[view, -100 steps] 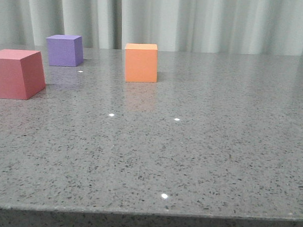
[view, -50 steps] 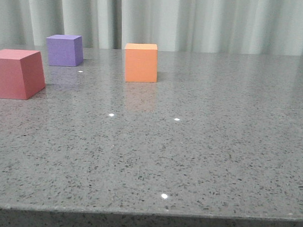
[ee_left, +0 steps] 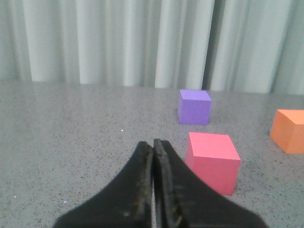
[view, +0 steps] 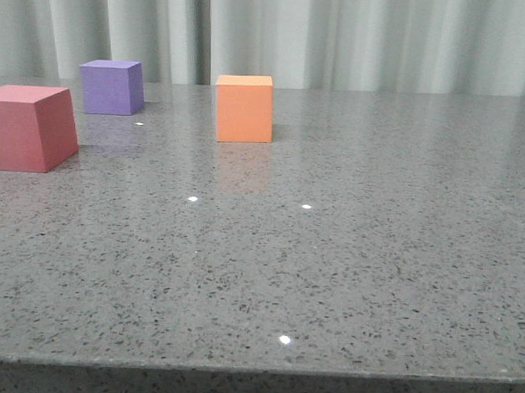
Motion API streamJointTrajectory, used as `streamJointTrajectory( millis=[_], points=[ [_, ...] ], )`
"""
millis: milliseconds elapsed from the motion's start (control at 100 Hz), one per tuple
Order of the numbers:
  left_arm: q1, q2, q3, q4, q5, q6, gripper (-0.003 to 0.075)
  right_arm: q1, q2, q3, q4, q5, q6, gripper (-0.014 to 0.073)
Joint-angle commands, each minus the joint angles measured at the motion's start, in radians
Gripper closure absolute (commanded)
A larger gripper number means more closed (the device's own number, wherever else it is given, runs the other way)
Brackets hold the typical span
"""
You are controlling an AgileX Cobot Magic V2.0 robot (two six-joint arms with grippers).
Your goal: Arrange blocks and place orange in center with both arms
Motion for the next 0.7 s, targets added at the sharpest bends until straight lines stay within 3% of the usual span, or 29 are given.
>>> streamJointTrajectory(
  millis=[0, 220, 410, 690],
  points=[
    [0.001, 0.15, -0.164, -0.007, 0.089, 0.0, 0.0739, -0.004, 0.002, -0.028, -0.005, -0.083, -0.002, 0.066],
    [0.001, 0.46, -0.456, -0.001, 0.32, 0.0, 0.0739, -0.004, 0.002, -0.028, -0.005, -0.083, -0.002, 0.066],
    [0.001, 0.612, -0.574, -0.001, 0.34, 0.0, 0.0739, -0.004, 0.002, -0.028, -0.005, -0.083, -0.002, 0.066],
    [0.001, 0.712, -0.595, -0.001, 0.346, 0.0, 0.0739, -0.004, 0.002, -0.028, -0.005, -0.083, -0.002, 0.066]
  ],
)
